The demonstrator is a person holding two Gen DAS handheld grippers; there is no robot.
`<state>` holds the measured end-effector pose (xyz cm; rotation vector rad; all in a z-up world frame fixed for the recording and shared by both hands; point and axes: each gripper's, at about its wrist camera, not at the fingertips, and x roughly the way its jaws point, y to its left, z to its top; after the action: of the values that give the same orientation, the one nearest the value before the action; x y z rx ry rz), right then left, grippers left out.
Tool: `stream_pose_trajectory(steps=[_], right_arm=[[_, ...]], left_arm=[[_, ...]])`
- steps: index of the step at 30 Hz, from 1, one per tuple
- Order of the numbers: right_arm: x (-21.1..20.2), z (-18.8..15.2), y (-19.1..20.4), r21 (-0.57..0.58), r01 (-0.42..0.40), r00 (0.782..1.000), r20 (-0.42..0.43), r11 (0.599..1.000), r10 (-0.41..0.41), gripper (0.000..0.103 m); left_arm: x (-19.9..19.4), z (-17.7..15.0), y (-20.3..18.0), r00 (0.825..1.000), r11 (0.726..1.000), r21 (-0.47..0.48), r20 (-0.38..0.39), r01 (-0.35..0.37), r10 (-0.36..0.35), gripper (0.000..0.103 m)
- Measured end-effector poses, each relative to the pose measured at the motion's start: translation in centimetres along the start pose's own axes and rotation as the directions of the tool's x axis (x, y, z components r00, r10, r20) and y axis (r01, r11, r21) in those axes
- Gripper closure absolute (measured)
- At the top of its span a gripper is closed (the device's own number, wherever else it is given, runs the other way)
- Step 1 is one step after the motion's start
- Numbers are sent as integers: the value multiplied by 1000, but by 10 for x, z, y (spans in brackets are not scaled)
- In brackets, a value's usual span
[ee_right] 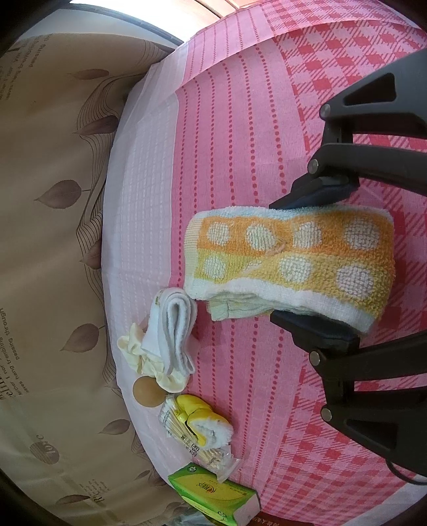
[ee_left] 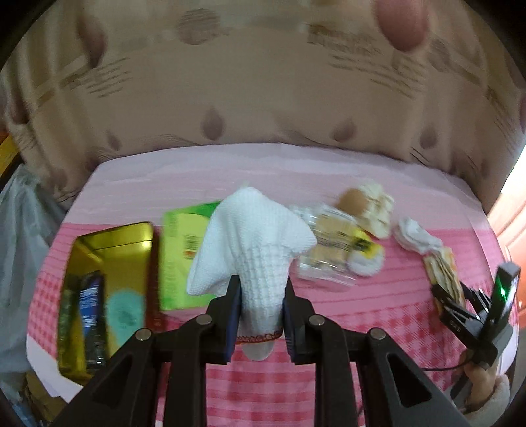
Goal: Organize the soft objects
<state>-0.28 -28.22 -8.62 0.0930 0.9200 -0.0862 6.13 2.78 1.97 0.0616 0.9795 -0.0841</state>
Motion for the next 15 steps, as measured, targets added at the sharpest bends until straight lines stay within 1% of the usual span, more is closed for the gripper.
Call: stream_pose_trajectory(steps=[7,12,15], right_arm=[[0,0,0,-2,0,1000,0,1000,0,47],[0,0,0,-2,-1,1000,0,1000,1,47],[0,0,0,-2,-1,1000,0,1000,1,47]], left_arm=[[-17,14,66,995,992,-82,30,-95,98,80],[-25,22,108,987,979,-139,28,-151,156,80],[-26,25,128,983,971,-158,24,-179,185,80]])
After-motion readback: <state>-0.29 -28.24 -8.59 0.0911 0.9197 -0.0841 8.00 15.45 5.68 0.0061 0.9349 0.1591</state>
